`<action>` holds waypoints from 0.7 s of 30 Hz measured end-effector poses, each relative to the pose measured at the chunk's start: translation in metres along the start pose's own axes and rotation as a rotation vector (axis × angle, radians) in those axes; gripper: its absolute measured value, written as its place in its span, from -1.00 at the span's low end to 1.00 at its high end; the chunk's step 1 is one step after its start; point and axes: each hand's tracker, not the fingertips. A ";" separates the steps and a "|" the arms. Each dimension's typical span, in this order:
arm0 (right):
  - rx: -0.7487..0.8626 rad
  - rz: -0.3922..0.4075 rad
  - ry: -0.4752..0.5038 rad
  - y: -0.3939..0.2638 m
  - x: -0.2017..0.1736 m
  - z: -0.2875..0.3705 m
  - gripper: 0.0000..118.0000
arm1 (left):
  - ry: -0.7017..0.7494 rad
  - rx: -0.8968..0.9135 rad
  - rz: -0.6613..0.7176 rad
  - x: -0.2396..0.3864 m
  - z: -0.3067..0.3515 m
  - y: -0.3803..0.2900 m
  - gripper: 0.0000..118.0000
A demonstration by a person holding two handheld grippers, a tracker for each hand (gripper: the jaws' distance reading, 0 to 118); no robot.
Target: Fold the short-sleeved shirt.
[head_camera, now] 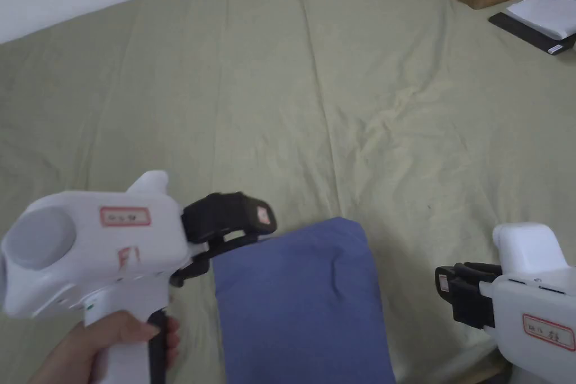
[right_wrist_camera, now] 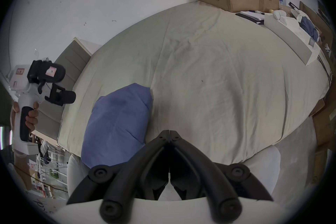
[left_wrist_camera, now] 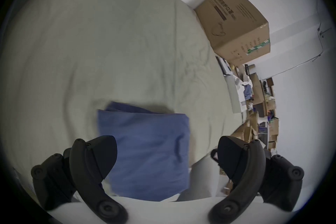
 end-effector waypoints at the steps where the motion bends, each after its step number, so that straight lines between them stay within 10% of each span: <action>1: -0.001 0.005 0.005 0.000 -0.002 -0.001 -1.00 | 0.018 -0.002 -0.010 -0.005 0.003 -0.004 0.81; 2: 0.000 0.010 0.008 0.000 -0.004 -0.002 -1.00 | 0.041 0.016 -0.021 -0.011 0.004 -0.010 0.60; 4: -0.003 0.015 0.017 0.000 -0.005 -0.004 -1.00 | 0.084 0.032 -0.035 -0.017 0.002 -0.023 -0.67; 5: -0.002 0.015 0.020 0.000 -0.006 -0.004 -1.00 | 0.085 0.021 -0.033 -0.019 -0.007 -0.030 -0.93; 21: -0.019 -0.007 -0.006 -0.005 0.007 0.002 -1.00 | -0.114 -0.278 -0.101 0.031 -0.147 -0.058 -0.96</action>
